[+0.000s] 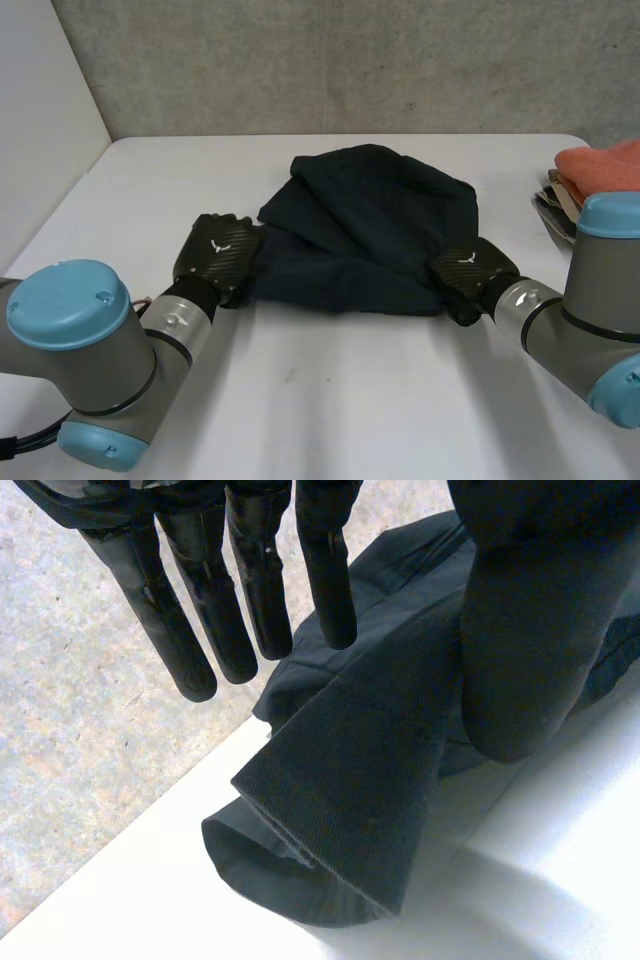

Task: Fold the laundry.

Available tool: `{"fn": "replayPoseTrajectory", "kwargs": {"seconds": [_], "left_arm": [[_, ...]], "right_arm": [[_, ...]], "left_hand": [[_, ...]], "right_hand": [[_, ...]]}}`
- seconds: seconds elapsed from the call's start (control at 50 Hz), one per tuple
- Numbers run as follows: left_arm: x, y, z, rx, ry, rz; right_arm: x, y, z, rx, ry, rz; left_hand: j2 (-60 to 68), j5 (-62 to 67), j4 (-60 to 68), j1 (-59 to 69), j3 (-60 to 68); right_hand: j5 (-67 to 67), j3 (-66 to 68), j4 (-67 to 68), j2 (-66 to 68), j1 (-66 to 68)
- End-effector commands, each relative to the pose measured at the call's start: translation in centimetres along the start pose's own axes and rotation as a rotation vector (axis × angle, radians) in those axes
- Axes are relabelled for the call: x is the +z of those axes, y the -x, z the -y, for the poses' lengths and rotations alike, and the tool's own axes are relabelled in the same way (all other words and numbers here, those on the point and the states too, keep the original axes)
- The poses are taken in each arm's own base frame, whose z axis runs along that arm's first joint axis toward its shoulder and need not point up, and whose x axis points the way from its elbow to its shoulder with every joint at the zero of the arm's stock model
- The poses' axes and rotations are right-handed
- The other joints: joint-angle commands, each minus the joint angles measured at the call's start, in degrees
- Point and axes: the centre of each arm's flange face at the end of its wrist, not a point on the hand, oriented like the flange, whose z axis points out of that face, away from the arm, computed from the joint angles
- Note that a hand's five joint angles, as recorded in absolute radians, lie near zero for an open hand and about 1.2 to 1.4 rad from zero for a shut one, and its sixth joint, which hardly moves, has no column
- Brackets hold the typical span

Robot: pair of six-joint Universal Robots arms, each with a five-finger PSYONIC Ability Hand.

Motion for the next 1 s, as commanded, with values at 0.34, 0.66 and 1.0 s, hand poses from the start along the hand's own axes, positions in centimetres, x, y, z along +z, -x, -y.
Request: {"fn": "replayPoseTrajectory", "kwargs": {"seconds": [0.34, 0.66, 1.0], "left_arm": [[0.0, 1.8, -1.7, -0.007, 0.056, 0.046], [-6.8, 1.6, 1.8, 0.13, 0.261, -0.09], [-9.8, -1.0, 2.8, 0.212, 0.33, -0.253]], "right_arm": [[0.6, -0.3, -0.8, 0.095, -0.013, -0.021], [-5.2, -0.7, 2.5, -0.184, 0.089, 0.038], [-9.9, -0.3, 3.9, -0.39, 0.198, 0.13]], "left_hand": [[46.99, 47.82, 47.32, 46.75, 46.98], [46.99, 47.83, 47.33, 46.76, 46.99], [46.99, 47.83, 47.33, 46.76, 46.99]], "right_hand": [[14.03, 12.23, 11.86, 12.5, 23.3], [14.03, 12.23, 11.86, 12.5, 23.3], [14.03, 12.23, 11.86, 12.5, 23.3]]}}
